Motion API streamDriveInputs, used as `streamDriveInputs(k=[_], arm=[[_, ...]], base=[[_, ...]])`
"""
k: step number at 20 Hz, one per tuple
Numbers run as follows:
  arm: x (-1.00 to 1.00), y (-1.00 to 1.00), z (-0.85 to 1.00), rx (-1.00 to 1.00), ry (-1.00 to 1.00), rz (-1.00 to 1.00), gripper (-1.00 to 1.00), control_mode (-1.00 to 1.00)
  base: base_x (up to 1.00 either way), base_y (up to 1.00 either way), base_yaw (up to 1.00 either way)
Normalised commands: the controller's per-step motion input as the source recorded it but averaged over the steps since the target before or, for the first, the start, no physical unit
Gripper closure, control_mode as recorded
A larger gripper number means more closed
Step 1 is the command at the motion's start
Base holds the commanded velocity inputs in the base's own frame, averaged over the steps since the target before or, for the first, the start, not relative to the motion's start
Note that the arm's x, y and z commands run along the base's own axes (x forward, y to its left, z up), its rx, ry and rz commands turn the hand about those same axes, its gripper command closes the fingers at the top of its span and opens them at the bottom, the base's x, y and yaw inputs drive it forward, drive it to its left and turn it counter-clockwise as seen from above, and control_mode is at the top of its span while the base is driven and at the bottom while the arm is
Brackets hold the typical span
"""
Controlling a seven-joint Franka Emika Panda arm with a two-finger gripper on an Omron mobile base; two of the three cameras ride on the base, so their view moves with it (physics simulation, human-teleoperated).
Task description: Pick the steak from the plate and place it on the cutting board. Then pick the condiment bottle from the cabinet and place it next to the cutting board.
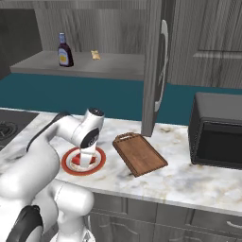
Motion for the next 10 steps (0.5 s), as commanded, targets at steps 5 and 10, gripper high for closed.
streamDriveInputs(k=[5,10], arm=[[0.05,0.00,-0.20,0.00,0.04,0.00,-1.00,-1.00],[0.08,0.00,-0.14,0.00,0.05,0.00,-1.00,-1.00]], base=[[0.00,0.00,0.00],[0.00,0.00,0.00]])
